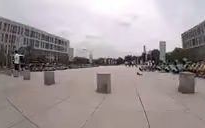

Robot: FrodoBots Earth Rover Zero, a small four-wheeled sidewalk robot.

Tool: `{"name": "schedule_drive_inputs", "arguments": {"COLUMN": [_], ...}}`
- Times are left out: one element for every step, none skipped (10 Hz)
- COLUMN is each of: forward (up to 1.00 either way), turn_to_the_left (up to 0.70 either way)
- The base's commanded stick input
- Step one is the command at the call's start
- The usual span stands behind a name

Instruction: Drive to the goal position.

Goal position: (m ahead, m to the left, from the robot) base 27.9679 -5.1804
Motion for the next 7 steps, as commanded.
{"name": "schedule_drive_inputs", "arguments": {"forward": [0.70,0.70,0.70,0.70,0.70,0.70,0.70], "turn_to_the_left": [-0.13,-0.13,-0.13,-0.13,-0.13,-0.13,-0.13]}}
